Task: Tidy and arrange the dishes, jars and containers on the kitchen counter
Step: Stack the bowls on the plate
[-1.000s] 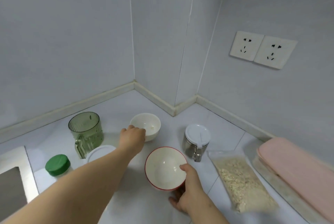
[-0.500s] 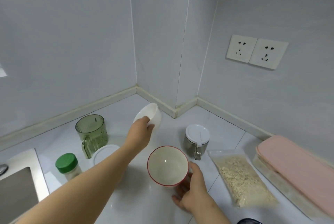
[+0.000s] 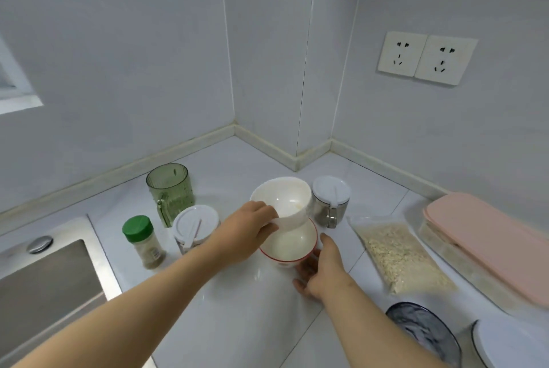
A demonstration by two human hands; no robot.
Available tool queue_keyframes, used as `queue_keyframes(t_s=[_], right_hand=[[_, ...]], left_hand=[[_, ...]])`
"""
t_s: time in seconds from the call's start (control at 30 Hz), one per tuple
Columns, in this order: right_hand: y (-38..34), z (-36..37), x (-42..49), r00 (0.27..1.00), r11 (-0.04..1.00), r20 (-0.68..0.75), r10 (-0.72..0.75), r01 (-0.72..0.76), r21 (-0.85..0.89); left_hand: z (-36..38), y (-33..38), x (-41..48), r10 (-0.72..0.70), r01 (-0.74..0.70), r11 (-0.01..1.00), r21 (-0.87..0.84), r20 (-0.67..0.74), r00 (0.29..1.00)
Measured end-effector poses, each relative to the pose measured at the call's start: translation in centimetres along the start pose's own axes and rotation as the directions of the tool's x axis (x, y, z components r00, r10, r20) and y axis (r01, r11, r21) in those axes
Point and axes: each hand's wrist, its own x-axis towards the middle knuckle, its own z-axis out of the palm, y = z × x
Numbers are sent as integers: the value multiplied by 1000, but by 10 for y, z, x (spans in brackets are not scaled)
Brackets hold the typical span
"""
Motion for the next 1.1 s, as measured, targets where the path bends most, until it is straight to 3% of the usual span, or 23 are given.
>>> queue_keyframes(t_s=[0.43, 0.67, 0.9, 1.0, 1.1], right_hand=[[1, 0, 1, 999, 999, -2, -37, 37, -25], [2, 0, 4, 999, 998, 10, -41, 41, -38], [3, 0, 4, 997, 996, 22, -70, 72, -54], [5, -1, 3, 995, 994, 41, -93, 95, -46], [6, -1, 3, 991, 990, 59, -123, 126, -63]], left_hand=[[31, -16, -19, 270, -269, 950, 157, 19, 963], [35, -15, -16, 291, -288, 933, 215, 19, 957], [34, -17, -15, 294, -298, 940, 164, 50, 954], [40, -18, -18, 210, -214, 974, 67, 65, 975], [44, -5, -20, -117, 132, 965, -228, 80, 990]])
